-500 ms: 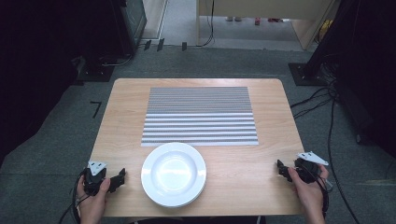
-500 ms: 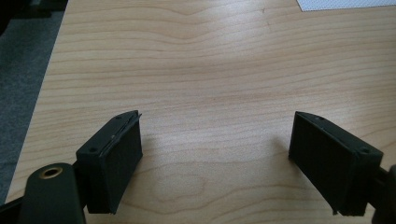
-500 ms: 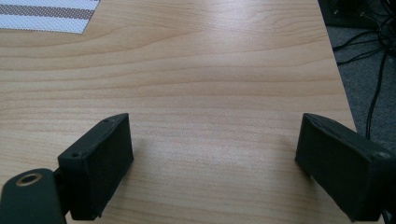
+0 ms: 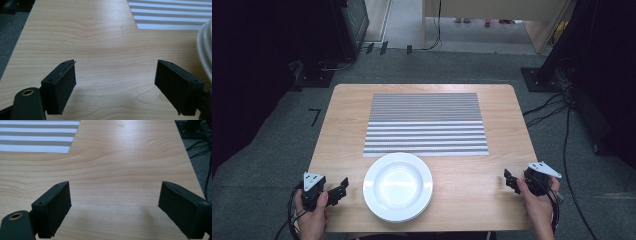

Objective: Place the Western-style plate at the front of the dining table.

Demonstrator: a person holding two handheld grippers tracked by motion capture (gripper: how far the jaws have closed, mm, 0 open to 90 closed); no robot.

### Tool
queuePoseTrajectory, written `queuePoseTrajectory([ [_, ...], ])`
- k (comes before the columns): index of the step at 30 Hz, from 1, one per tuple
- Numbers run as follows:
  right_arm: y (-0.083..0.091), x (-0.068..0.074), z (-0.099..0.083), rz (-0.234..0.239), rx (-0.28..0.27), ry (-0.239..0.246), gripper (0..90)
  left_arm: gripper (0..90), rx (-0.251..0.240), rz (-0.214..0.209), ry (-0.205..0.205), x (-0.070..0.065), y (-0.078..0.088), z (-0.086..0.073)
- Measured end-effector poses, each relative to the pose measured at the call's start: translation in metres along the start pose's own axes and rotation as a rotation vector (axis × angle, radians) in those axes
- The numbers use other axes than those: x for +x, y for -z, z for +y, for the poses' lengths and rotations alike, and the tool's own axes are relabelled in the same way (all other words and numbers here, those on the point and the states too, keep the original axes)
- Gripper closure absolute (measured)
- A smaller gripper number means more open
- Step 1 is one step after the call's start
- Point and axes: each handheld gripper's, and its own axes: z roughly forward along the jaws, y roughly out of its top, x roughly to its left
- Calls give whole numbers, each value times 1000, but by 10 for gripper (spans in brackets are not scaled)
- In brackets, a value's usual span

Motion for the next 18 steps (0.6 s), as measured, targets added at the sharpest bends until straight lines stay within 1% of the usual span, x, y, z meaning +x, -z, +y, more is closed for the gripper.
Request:
queuePoseTrajectory([
  [2,1,4,0,10,-4,0,111,173,-4,-5,-3,-3,2,0],
  [8,6,15,2,37,-33,0,137,172,-24,-36,9,-7,7,2],
  [13,8,24,3,58,-43,7,137,172,-48,-45,2,-10,11,3],
  [15,9,26,3,58,-43,9,137,171,-56,-49,3,-11,13,3],
  [16,11,31,4,65,-49,13,137,171,-62,-56,6,-13,15,4],
  [18,12,34,4,72,-55,15,137,170,-65,-59,6,-14,16,4],
])
